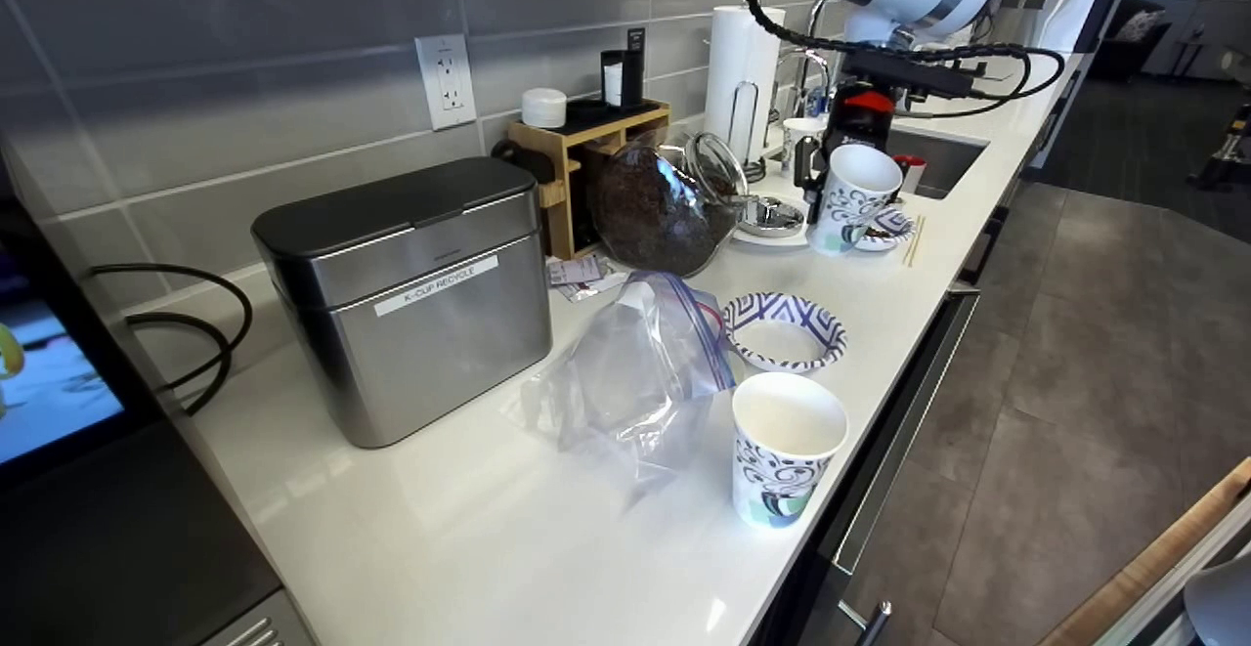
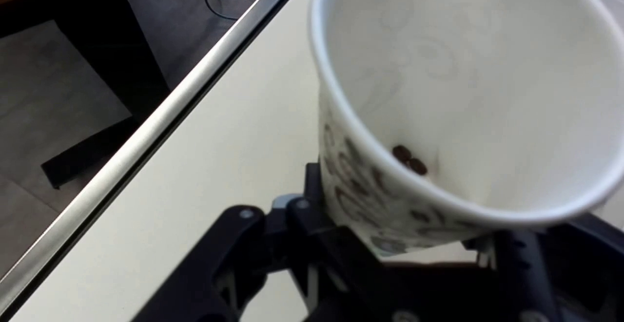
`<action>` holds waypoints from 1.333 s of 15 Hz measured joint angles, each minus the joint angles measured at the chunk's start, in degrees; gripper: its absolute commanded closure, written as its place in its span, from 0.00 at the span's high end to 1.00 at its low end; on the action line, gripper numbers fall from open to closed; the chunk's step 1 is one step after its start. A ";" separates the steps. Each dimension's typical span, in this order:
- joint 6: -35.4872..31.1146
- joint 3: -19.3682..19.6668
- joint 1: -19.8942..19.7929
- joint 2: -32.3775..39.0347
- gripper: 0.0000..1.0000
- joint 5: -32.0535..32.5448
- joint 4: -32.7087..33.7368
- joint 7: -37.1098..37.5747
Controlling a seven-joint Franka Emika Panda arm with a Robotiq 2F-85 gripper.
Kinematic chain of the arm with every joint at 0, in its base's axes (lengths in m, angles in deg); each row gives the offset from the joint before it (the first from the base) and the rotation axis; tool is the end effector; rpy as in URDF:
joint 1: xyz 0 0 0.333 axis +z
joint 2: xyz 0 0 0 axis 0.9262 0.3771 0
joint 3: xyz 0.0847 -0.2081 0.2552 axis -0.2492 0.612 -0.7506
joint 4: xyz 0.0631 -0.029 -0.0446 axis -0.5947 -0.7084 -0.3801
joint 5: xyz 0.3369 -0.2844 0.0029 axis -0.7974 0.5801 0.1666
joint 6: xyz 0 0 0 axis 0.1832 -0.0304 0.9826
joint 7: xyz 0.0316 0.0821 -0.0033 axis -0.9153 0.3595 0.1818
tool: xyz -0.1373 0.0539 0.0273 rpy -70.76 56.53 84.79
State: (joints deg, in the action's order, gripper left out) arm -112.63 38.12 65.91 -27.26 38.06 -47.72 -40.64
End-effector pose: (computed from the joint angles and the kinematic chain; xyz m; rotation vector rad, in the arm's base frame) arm 0.5769 0.0071 0.2873 -2.6179 0.6992 0.7212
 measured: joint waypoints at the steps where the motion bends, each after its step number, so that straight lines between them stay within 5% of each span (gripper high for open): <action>1: -1.94 -0.09 0.54 -1.79 0.36 0.18 -1.62 0.73; 11: -21.41 -4.61 4.41 -15.68 0.36 3.91 -16.06 12.30; 20: -37.97 -11.13 4.94 -24.82 0.36 23.81 -26.51 30.47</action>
State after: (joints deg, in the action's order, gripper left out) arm -150.61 26.99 70.85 -52.08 61.87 -74.23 -10.17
